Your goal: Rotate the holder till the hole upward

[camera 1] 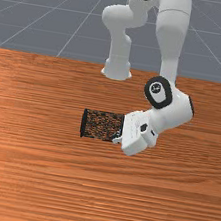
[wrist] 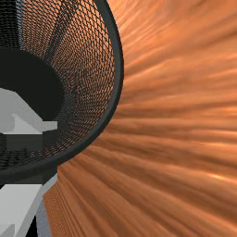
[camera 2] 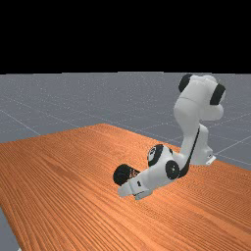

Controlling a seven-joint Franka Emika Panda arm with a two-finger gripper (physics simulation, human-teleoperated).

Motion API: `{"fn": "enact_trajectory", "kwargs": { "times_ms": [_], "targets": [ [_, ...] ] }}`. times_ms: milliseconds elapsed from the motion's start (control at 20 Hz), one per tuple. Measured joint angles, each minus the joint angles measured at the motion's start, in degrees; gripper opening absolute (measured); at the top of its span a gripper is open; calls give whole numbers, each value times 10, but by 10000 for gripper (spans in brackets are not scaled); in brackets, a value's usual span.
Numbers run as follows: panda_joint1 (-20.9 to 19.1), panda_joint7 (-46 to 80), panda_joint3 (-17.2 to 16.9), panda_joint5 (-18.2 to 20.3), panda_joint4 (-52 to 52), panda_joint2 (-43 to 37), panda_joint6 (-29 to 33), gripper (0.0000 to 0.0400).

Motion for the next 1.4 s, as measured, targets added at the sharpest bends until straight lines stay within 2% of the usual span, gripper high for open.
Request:
{"fn": "enact_trajectory", "kwargs": {
  "times_ms": [150, 200, 250, 300, 400, 550, 650, 750, 800, 950, 1050, 1150, 1200, 1250, 1300, 1350, 1400],
  "targets": [
    [-5, -4, 0, 1, -7, -7, 12, 44],
    [-4, -2, -1, -2, -6, -5, 10, 172],
    [7, 8, -12, -18, 0, 3, -5, 262],
    [8, 8, -13, -20, -2, 1, -4, 316],
    [8, 7, -12, -18, -2, 0, -7, 369],
    [-27, -37, 17, 23, -33, -38, 42, 393],
    [-31, -57, 19, 34, -46, -66, 39, 397],
    [-21, -67, 9, 29, -53, -97, 16, 399],
    [-6, -56, -4, 11, -47, -104, -9, 400],
    [-22, -98, 8, 44, -63, -144, 3, 400],
    [-69, -170, 33, 102, -84, -163, 51, 400],
    [-88, -189, 22, 93, -94, -178, 80, 399],
    [-144, -282, 55, 169, -94, -181, 93, 400],
    [-144, -249, 24, 113, -104, -184, 122, 400],
    [-150, -240, 6, 87, -107, -183, 135, 400],
    [-184, -282, 15, 109, -102, -180, 147, 400],
    [-209, -302, 13, 110, -99, -177, 163, 400]
  ]
}}
